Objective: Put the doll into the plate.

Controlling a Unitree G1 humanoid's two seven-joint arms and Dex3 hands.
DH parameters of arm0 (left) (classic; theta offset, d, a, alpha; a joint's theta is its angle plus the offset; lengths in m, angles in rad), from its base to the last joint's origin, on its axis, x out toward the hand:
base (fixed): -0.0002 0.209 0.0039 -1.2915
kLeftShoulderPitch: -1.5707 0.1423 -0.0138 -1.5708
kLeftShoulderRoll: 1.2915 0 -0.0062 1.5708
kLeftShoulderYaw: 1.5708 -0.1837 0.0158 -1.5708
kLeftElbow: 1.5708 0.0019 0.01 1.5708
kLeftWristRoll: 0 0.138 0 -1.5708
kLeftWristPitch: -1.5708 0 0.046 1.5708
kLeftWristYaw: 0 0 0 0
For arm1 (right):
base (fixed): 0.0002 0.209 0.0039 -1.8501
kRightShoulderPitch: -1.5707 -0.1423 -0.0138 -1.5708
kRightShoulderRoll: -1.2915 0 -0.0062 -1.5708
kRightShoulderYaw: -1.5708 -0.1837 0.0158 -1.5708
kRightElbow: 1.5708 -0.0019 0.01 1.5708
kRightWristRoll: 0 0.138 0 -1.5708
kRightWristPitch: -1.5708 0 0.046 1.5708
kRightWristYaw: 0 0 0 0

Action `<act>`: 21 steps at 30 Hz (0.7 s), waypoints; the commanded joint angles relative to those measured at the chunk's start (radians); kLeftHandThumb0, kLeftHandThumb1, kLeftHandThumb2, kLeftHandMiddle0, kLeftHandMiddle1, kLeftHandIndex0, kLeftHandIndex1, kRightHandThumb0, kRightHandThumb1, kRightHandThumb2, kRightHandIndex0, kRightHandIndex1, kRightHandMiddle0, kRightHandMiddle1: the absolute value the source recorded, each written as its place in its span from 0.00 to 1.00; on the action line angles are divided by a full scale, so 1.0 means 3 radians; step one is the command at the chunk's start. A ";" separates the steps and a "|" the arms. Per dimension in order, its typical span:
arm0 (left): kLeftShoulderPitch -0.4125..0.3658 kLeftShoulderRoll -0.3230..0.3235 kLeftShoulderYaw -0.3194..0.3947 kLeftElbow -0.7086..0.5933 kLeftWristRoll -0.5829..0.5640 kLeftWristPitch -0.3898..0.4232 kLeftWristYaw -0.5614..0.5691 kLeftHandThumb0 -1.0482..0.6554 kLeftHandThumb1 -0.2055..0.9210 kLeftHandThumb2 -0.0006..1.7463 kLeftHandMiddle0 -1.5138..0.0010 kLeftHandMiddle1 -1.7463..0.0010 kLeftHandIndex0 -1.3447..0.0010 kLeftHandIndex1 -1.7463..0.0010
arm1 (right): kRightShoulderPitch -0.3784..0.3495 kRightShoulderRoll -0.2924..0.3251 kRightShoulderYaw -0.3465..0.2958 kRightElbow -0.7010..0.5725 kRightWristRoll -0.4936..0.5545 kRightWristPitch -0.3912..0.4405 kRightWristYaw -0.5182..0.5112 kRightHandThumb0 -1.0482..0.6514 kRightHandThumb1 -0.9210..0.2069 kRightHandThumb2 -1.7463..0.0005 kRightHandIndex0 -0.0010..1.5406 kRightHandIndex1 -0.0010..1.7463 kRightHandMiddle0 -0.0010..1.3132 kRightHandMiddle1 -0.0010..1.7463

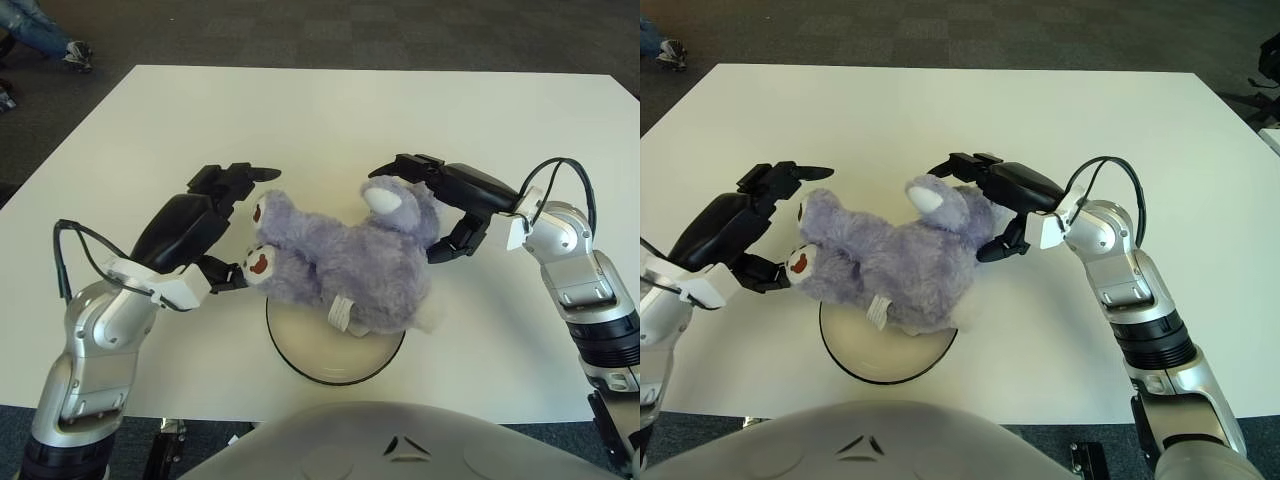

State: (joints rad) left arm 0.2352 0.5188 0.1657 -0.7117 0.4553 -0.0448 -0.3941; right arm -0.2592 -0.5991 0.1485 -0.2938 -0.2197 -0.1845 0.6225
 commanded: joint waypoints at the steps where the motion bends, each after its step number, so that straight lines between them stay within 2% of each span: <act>1: -0.0019 0.0020 0.0081 -0.0043 0.0160 0.0021 0.0081 0.42 0.31 0.66 1.00 0.60 1.00 0.50 | -0.0045 -0.0054 -0.0036 -0.0022 -0.0029 0.0006 0.0007 0.38 0.68 0.35 0.02 0.32 0.00 0.40; 8: -0.0030 -0.0046 0.0107 0.0024 0.0423 0.0033 0.0239 0.47 0.28 0.69 1.00 0.62 1.00 0.49 | -0.0050 -0.0080 -0.0036 -0.0010 -0.0039 -0.0028 0.0000 0.36 0.67 0.35 0.02 0.32 0.00 0.42; 13: -0.0041 -0.0041 0.0127 0.0087 0.0585 0.0034 0.0320 0.47 0.26 0.70 1.00 0.67 1.00 0.50 | -0.0047 -0.0088 -0.0048 0.0000 -0.0033 -0.0060 -0.0018 0.36 0.67 0.36 0.02 0.32 0.00 0.43; 17: -0.0053 0.0020 0.0221 0.0105 0.0562 0.0080 0.0257 0.47 0.25 0.69 1.00 0.73 1.00 0.52 | -0.0046 -0.0080 -0.0055 0.0000 -0.0049 -0.0072 -0.0036 0.36 0.66 0.36 0.03 0.33 0.00 0.45; 21: -0.0045 0.0086 0.0357 -0.0055 0.0387 0.0195 0.0066 0.45 0.25 0.68 1.00 0.74 1.00 0.54 | -0.0042 -0.0081 -0.0058 -0.0005 -0.0062 -0.0059 -0.0041 0.36 0.66 0.36 0.03 0.33 0.00 0.46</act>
State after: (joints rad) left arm 0.2318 0.5202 0.2348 -0.6915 0.6020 -0.0132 -0.3333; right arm -0.2592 -0.6129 0.1449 -0.2938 -0.2272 -0.1963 0.6188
